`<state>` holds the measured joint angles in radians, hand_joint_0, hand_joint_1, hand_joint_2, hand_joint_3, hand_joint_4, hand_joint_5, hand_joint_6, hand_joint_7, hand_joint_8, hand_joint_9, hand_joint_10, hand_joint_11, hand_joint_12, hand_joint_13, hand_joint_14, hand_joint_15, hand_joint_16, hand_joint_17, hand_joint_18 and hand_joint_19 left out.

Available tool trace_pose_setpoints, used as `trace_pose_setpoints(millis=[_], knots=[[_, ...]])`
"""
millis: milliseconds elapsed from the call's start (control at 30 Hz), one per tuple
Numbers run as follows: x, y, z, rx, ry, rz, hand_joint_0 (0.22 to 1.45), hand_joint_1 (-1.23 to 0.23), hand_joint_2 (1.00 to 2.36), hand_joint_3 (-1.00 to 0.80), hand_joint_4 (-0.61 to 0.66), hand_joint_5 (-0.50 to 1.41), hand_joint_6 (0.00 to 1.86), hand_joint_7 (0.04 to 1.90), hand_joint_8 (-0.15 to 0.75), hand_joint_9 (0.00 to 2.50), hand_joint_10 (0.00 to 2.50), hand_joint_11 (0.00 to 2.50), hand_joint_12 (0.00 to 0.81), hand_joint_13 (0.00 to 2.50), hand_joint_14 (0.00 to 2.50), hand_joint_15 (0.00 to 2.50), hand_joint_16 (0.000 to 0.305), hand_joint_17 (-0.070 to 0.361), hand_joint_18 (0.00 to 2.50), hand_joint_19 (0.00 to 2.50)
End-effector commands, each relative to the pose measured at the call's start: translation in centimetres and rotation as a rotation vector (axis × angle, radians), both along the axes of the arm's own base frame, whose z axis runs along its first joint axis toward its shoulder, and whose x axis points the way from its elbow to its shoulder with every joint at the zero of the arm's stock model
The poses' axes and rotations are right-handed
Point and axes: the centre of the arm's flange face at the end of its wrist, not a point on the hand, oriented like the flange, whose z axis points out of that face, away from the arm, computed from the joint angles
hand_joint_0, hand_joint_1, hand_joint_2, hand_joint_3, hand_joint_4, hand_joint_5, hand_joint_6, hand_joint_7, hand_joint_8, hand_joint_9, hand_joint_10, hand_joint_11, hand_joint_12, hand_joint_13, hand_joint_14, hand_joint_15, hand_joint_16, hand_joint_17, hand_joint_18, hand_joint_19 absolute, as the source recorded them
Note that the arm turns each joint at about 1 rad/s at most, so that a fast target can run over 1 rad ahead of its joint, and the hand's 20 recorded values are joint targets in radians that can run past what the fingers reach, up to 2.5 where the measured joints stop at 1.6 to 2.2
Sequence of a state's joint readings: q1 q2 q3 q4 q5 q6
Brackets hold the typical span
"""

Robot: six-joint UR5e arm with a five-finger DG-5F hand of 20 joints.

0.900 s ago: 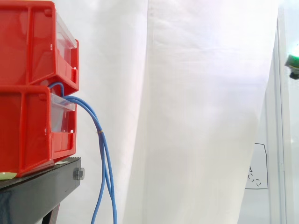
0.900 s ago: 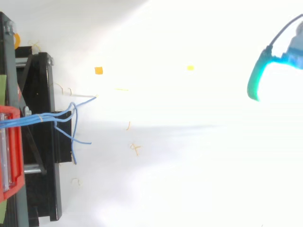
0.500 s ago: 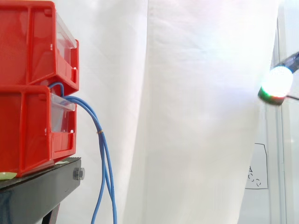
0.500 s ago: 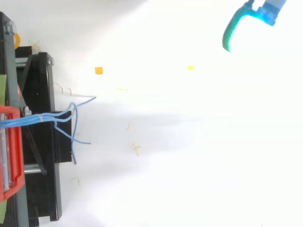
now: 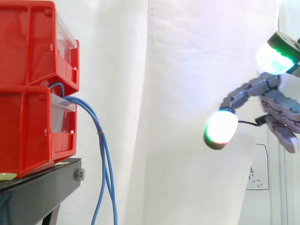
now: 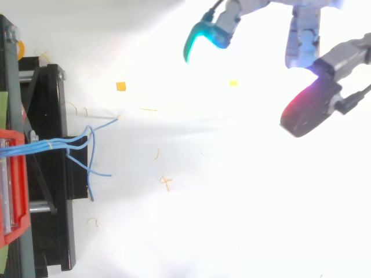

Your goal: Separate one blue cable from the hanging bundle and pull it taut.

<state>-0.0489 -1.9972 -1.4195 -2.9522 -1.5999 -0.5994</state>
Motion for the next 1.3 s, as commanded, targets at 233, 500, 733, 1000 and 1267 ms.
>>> trace_pose_setpoints(millis=[233, 500, 733, 1000, 1267], knots=[[4.1, 0.3, -1.5, -0.078, -0.109, 0.044, 0.37, -0.49, 1.0, -0.5, 0.27, -0.18, 0.5, 0.65, 0.326, 1.72, 0.01, 0.26, 0.339, 1.69, 0.01, 0.26, 0.062, 0.14, 1.95, 0.0], [6.4, 1.3, -0.2, -0.063, -0.175, 0.06, 0.37, -0.49, 1.0, -0.5, 0.27, -0.18, 0.5, 0.65, 0.322, 1.72, 0.01, 0.26, 0.339, 1.68, 0.01, 0.26, 0.062, 0.14, 1.93, 0.0], [11.2, 1.9, -3.4, 0.044, -0.247, 0.074, 0.37, -0.49, 1.0, -0.5, 0.27, -0.18, 0.5, 0.65, 0.326, 1.72, 0.01, 0.26, 0.342, 1.68, 0.01, 0.27, 0.062, 0.14, 1.93, 0.0], [16.5, 2.5, -4.6, 0.089, -0.264, 0.121, 0.37, -0.49, 1.0, -0.5, 0.27, -0.18, 0.5, 0.65, 0.322, 1.73, 0.01, 0.27, 0.335, 1.67, 0.01, 0.27, 0.062, 0.14, 1.91, 0.0], [15.9, 3.1, -7.5, 0.121, -0.229, 0.114, 0.37, -0.49, 1.0, -0.5, 0.27, -0.18, 0.5, 0.65, 0.319, 1.73, 0.01, 0.27, 0.334, 1.67, 0.01, 0.27, 0.062, 0.139, 1.89, 0.0]])
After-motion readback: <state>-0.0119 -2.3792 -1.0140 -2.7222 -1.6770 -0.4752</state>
